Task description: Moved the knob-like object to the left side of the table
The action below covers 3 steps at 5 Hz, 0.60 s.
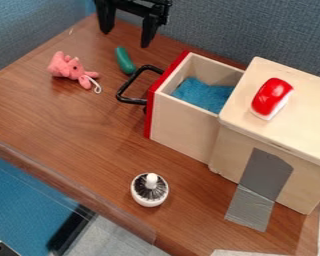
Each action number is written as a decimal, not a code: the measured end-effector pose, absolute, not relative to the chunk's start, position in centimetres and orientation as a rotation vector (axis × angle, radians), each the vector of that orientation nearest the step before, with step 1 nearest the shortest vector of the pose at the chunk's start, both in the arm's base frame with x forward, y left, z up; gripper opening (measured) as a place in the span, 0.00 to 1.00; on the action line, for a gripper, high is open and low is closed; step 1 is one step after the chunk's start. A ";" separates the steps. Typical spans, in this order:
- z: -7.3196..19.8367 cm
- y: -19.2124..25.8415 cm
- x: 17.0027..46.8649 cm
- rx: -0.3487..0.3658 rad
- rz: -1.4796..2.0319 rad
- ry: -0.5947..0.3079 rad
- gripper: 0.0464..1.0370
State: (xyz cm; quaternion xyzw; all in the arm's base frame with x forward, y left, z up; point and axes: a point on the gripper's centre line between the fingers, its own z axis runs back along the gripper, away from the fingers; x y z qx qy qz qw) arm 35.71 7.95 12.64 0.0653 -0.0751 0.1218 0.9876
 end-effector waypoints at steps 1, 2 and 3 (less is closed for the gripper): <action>11.5 7.8 35.6 0.127 0.239 -0.122 0.96; 10.9 5.9 33.8 0.096 0.183 -0.104 0.96; 12.3 4.1 32.1 0.087 0.111 -0.152 0.96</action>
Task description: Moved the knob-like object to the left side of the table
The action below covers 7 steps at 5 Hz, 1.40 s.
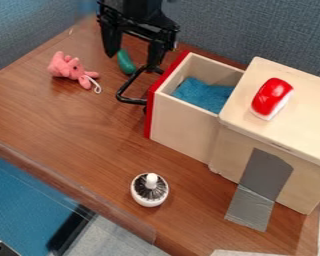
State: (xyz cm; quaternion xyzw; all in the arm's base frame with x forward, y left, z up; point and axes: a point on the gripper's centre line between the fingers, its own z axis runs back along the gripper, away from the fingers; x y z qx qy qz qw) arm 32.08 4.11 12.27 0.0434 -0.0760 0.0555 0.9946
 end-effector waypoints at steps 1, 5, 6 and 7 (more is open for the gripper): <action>12.9 3.1 29.8 0.066 0.073 -0.170 0.96; 6.0 -2.2 22.4 0.113 -0.187 0.004 0.96; 4.0 -3.4 21.5 0.153 -0.234 0.035 0.96; 3.0 -4.2 21.6 0.172 -0.251 0.031 0.96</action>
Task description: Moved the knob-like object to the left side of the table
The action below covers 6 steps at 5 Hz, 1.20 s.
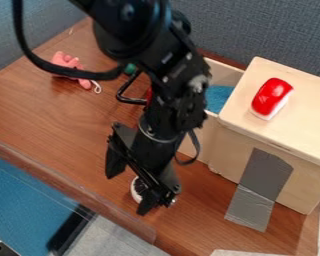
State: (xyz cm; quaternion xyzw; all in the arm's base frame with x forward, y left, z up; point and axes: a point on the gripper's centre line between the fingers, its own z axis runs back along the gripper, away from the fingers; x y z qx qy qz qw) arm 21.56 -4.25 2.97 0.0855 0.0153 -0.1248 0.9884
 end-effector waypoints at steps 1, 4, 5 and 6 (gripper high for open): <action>3.0 -4.7 22.6 0.165 -0.228 0.018 0.96; 3.2 -5.4 25.4 0.143 -0.173 0.012 0.93; 2.1 -4.9 25.0 0.171 -0.171 0.036 0.65; 1.5 -4.4 24.0 0.187 -0.182 0.063 0.49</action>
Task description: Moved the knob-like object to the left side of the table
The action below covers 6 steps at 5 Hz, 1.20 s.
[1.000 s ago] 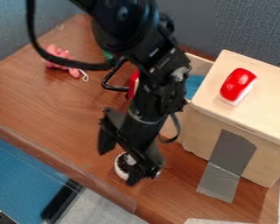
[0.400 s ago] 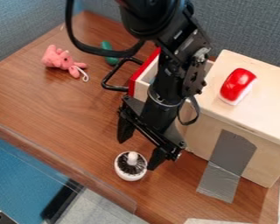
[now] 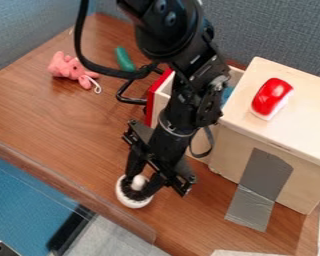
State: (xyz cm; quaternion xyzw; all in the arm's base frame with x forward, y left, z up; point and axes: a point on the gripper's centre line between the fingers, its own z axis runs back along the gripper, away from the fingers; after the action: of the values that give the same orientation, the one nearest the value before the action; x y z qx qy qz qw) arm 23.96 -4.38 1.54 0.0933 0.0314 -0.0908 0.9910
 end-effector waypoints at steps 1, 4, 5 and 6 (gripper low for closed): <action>1.4 -4.2 23.4 0.189 -0.186 0.064 0.50; 2.9 -2.2 24.5 0.140 -0.097 0.062 0.00; 4.4 -1.9 24.7 0.112 -0.076 0.044 0.01; 5.7 -2.0 24.7 0.091 -0.081 0.007 0.15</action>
State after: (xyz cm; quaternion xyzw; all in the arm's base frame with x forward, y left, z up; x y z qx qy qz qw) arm 24.69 -2.00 5.75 0.0453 0.0034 -0.0405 0.9981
